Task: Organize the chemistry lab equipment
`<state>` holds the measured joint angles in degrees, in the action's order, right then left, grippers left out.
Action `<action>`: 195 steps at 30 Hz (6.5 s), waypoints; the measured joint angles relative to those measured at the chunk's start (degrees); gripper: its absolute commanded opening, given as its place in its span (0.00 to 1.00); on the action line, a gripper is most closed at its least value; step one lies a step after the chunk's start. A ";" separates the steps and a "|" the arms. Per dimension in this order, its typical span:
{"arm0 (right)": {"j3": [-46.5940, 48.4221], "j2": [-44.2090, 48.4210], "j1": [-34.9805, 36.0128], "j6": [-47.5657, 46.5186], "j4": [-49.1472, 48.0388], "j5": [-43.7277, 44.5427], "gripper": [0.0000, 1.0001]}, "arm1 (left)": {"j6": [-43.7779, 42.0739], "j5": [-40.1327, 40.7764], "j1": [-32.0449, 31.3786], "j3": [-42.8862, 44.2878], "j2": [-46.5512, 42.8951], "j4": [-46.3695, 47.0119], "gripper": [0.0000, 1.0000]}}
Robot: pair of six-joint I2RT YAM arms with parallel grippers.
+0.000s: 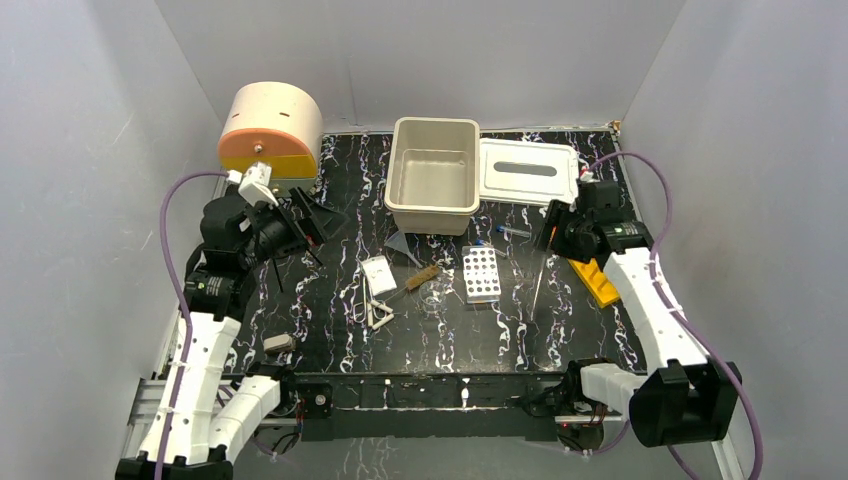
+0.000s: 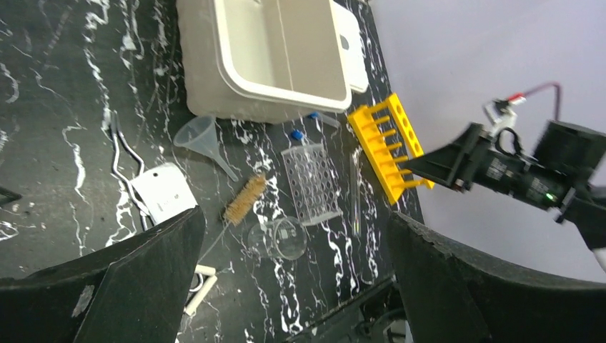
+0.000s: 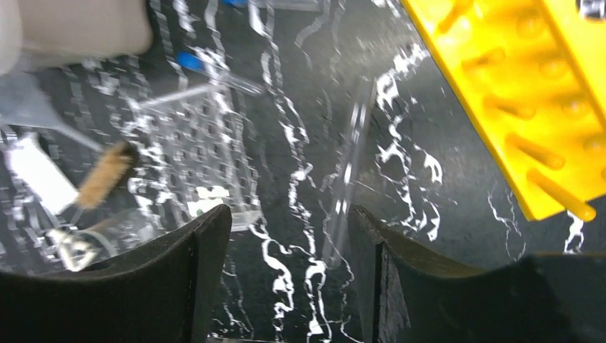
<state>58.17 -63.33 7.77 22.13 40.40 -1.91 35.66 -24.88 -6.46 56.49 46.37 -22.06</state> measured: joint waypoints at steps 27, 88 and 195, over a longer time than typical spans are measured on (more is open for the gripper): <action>-11.34 -19.23 1.79 4.85 -13.38 11.87 0.53 | 0.00 -4.28 -6.01 -2.99 3.74 4.02 0.98; -5.62 7.26 3.72 16.57 -13.22 -8.52 0.19 | 9.57 11.43 -48.26 16.37 47.87 21.46 0.77; 6.49 -12.68 1.38 21.20 -13.46 -55.06 0.38 | -25.38 -21.31 -36.02 26.67 47.69 -2.91 0.08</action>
<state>64.66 -76.01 9.15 43.33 26.94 -56.97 10.28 -46.19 -42.48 83.15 94.06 -24.97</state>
